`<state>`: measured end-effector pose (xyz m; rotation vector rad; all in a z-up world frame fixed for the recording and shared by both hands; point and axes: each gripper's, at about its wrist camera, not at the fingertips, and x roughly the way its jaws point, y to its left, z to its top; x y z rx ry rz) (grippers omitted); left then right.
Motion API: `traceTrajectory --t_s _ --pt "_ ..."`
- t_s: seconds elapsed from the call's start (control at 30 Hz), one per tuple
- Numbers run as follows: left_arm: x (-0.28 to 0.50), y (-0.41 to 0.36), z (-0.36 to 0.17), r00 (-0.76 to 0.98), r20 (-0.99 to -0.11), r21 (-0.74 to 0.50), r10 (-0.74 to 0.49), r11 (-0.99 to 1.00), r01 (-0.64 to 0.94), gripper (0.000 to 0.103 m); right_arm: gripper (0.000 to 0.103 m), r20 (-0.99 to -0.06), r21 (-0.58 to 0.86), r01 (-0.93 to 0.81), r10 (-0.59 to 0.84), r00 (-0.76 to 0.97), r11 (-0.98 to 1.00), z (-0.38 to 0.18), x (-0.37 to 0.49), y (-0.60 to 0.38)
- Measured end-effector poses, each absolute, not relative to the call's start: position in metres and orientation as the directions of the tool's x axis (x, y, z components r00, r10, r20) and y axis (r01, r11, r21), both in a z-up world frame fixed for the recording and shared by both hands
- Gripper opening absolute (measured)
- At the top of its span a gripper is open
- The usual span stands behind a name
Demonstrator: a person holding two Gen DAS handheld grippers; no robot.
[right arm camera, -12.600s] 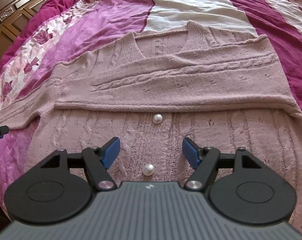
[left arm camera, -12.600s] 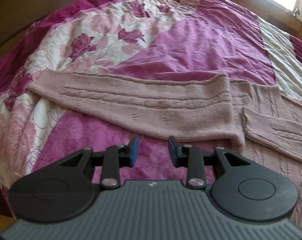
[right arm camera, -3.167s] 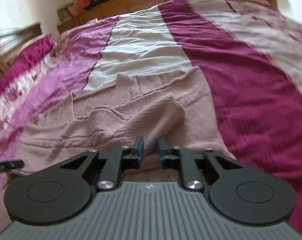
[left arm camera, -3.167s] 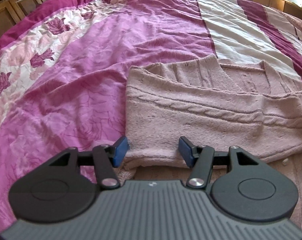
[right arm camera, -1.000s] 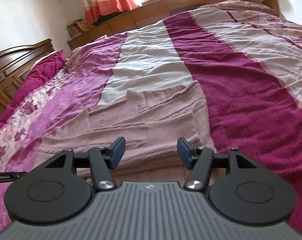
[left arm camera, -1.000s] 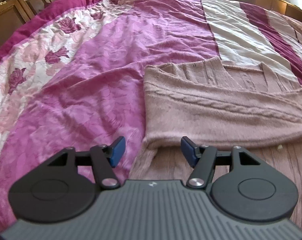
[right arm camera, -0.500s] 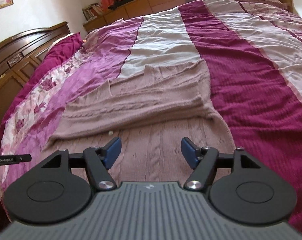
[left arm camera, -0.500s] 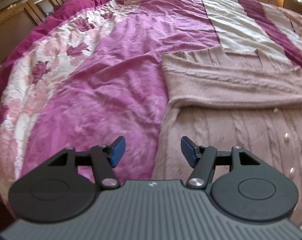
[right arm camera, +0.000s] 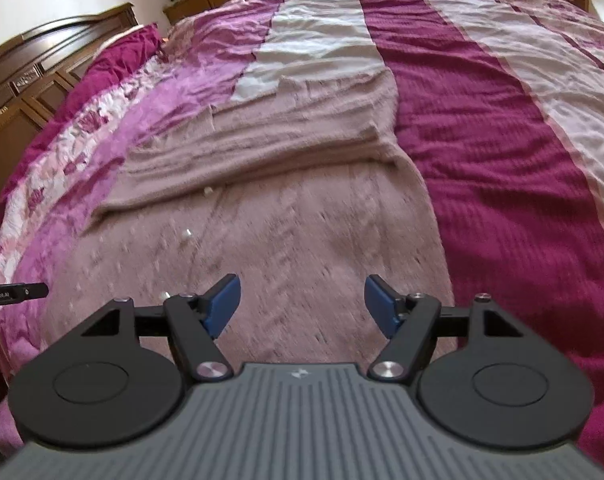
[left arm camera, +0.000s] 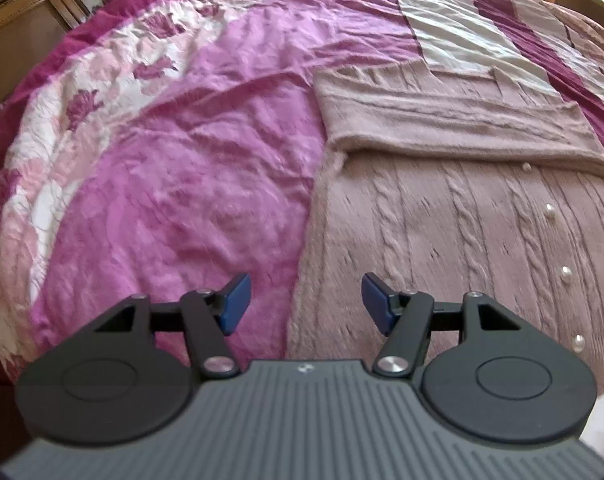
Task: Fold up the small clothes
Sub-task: 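Move both open tools to the ribbed cardigan hem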
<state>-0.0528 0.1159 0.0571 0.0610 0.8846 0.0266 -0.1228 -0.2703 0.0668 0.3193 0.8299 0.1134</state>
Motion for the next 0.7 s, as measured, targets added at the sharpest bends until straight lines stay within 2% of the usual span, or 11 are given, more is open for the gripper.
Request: traceTrajectory --t_s 0.47,0.7 --pt "-0.06 0.11 0.036 0.588 -0.809 0.016 -0.013 0.999 0.044 0.063 0.075 -0.764 0.299 0.08 0.188 0.617 0.951 0.044 -0.14 -0.29" --pt "-0.063 0.115 0.027 0.563 -0.827 0.03 0.008 0.999 0.03 0.063 0.075 -0.776 0.282 0.062 0.19 0.601 0.957 0.04 -0.144 -0.29"
